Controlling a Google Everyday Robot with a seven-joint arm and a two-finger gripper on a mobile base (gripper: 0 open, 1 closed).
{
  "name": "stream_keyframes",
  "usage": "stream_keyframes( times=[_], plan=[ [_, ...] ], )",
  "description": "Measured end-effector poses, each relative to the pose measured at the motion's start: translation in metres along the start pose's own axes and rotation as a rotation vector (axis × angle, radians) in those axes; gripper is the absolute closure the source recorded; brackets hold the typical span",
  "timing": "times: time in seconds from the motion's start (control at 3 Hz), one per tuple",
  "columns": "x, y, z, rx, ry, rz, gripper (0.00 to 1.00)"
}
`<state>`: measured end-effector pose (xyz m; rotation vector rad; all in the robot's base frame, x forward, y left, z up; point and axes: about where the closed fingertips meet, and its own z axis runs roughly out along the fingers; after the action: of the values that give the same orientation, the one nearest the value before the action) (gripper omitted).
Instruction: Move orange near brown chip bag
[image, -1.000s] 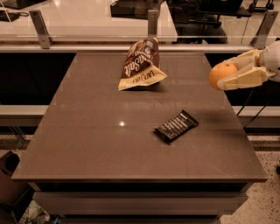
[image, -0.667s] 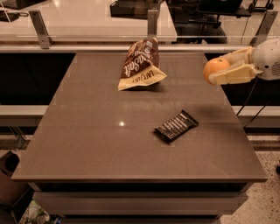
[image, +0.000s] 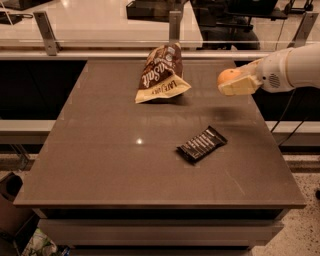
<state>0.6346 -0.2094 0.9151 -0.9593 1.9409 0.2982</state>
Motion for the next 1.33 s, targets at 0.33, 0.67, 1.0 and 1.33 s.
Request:
stream_keyframes(
  times=[0.33, 0.67, 1.0, 1.33],
  plan=[
    [0.003, -0.021, 0.026, 0.07, 0.05, 0.035, 1.0],
    [0.008, -0.038, 0.05, 0.104, 0.086, 0.065, 1.0],
    [0.015, -0.045, 0.07, 0.107, 0.094, 0.09, 1.0],
    [0.024, -0.043, 0.087, 0.097, 0.093, 0.115, 1.0]
  ],
)
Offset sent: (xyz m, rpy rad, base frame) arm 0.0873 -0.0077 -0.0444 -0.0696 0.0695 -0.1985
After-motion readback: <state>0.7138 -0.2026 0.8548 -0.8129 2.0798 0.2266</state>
